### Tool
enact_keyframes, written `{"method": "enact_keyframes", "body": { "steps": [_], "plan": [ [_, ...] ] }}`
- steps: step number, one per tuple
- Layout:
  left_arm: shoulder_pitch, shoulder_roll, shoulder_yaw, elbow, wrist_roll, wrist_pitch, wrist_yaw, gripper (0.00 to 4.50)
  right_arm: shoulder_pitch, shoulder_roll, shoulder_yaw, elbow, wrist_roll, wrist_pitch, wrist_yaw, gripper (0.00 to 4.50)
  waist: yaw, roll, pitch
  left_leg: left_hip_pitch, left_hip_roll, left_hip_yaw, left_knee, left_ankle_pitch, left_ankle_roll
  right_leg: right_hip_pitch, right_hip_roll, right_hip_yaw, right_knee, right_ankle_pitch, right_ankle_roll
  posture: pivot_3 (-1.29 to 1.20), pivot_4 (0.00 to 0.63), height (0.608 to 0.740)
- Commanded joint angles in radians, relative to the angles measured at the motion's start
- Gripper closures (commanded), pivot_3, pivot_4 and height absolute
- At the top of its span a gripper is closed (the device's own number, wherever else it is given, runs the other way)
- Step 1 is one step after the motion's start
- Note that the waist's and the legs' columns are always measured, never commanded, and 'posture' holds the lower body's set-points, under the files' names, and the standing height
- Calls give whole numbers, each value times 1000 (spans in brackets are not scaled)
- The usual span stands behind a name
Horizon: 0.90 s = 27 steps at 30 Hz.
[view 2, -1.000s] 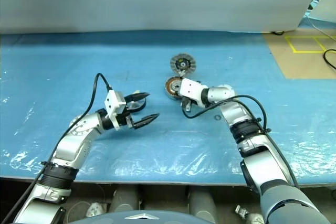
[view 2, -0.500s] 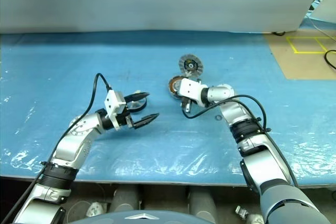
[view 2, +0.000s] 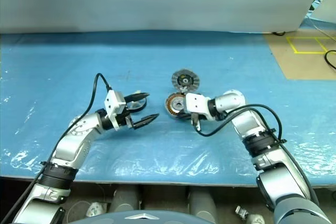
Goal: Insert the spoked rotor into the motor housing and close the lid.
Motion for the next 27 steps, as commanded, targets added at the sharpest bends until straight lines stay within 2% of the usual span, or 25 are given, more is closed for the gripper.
{"method": "enact_keyframes", "body": {
  "steps": [1,6,18,27],
  "plan": [
    [15,12,1,-41,-10,0,-18,0,25,-16,7,-89,41,48,30,4480,-1,0,0,0,0,0,0,0,0,0,0,0,0,0,0,0,150,740],
    [49,30,-1,-70,-16,10,-39,0,45,-26,4,-156,69,99,40,4480,-1,0,0,0,0,0,0,0,0,0,0,0,0,0,0,0,150,740],
    [127,53,-4,-128,-21,24,-61,0,35,-31,-1,-155,71,106,34,4480,-1,0,0,0,0,0,0,0,0,0,0,0,-1,0,0,0,150,740],
    [136,52,-14,-143,-20,36,-66,0,61,-57,3,-216,102,159,66,4480,0,0,0,0,0,0,0,0,0,0,0,0,-1,0,0,0,150,740]
  ]
}}
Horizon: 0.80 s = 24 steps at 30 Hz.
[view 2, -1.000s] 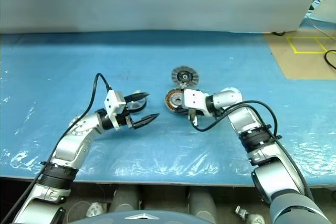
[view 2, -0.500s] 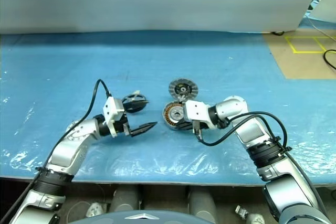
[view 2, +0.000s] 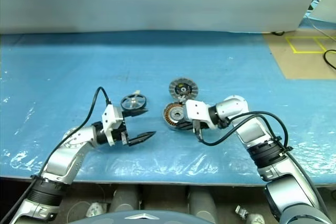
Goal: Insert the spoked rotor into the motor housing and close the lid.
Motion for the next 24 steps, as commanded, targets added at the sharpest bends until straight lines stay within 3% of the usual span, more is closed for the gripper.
{"method": "enact_keyframes", "body": {
  "steps": [1,7,13,24],
  "plan": [
    [-5,1,-5,-45,-14,-5,-6,0,9,-13,-4,-57,38,9,15,4480,0,0,0,0,0,0,0,0,0,0,0,0,0,0,0,0,150,740],
    [-13,-4,-12,-39,-12,-4,-8,0,9,-4,-11,-52,42,10,-6,4480,0,0,0,0,0,0,0,0,0,0,0,0,0,0,0,0,150,740],
    [-25,-12,-21,-34,-11,-4,-8,0,17,-2,-39,-69,71,-3,-38,2854,0,0,0,1,0,0,0,0,0,0,0,0,0,0,0,0,150,740],
    [-81,-35,-52,5,-17,0,-43,0,132,-88,-242,-240,275,188,-106,2854,2,0,0,2,0,0,0,0,0,2,0,0,0,0,0,0,150,740]
  ]
}}
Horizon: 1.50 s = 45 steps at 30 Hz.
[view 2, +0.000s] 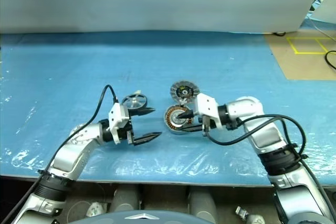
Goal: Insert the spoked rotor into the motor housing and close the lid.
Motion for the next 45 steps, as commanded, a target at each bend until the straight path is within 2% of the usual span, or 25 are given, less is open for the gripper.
{"method": "enact_keyframes", "body": {
  "steps": [1,7,13,24,32,35,40,45],
  "plan": [
    [-16,-11,-10,-8,-18,-3,-17,0,52,-41,-107,-75,70,68,-50,2854,1,0,0,0,0,0,0,0,0,1,0,0,0,0,0,0,150,740],
    [-19,-30,-26,-6,-20,2,-29,0,169,-87,-235,-106,121,145,-140,2854,0,0,0,1,0,0,0,0,0,1,0,0,-1,0,0,0,150,740],
    [-11,-41,-35,-6,-19,4,-31,0,227,-90,-283,-83,78,129,-253,2854,-1,0,0,1,0,0,0,0,0,1,0,1,-1,0,0,0,150,740],
    [17,-53,-35,-20,-16,3,-10,0,292,-119,-290,-6,60,85,-288,2854,-1,0,0,1,-1,0,0,0,0,1,-1,0,-2,0,0,0,150,740],
    [10,-47,-29,-14,-17,6,-11,0,272,-101,-256,34,24,81,-338,2854,-1,0,0,1,-1,0,0,0,0,1,-1,0,-2,0,0,0,150,740],
    [6,-45,-28,-8,-14,3,-13,0,266,-92,-235,35,9,81,-354,2336,-1,0,0,1,-1,0,-1,0,0,1,0,0,-2,0,0,0,150,740],
    [7,-35,-21,-7,-17,2,-16,0,256,-83,-229,50,-10,75,-375,654,-1,0,0,1,-1,0,-1,0,0,1,-1,0,-2,0,0,0,150,740],
    [8,-31,-22,-5,-16,1,-14,0,246,-84,-216,77,-40,55,-380,654,-1,0,0,1,-1,0,-1,0,0,1,-1,0,-2,0,0,0,150,740]
  ]
}}
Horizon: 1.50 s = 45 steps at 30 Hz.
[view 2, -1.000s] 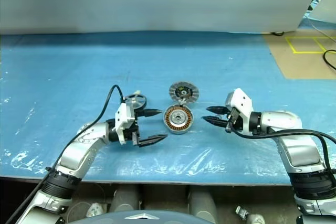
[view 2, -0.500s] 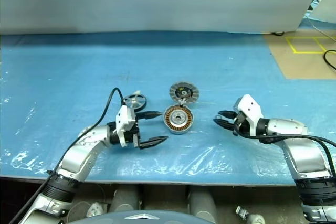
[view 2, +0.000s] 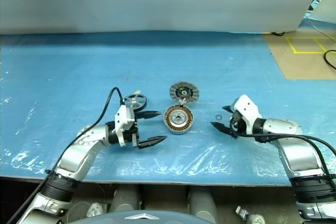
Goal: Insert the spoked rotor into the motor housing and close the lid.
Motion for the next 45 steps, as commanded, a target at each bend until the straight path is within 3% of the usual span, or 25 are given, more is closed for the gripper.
{"method": "enact_keyframes", "body": {
  "steps": [1,35,38,45],
  "plan": [
    [-4,3,12,-18,-14,-9,-2,0,-20,0,5,9,-13,-30,-5,654,0,0,0,0,0,0,0,0,0,0,0,0,0,0,0,0,150,740],
    [-16,18,21,-14,-12,-12,0,0,-1,2,56,138,-89,-118,7,654,0,0,0,0,0,0,0,0,0,0,0,0,0,0,0,0,150,740],
    [-18,19,22,-15,-11,-11,0,0,-1,-1,58,148,-95,-118,5,1276,0,0,0,0,0,0,0,0,0,1,0,0,0,0,0,0,150,740],
    [-28,19,24,-8,-11,-13,0,0,-10,-17,70,172,-119,-144,11,3669,0,0,0,1,0,0,0,0,0,1,0,0,0,0,0,0,150,740]
  ]
}}
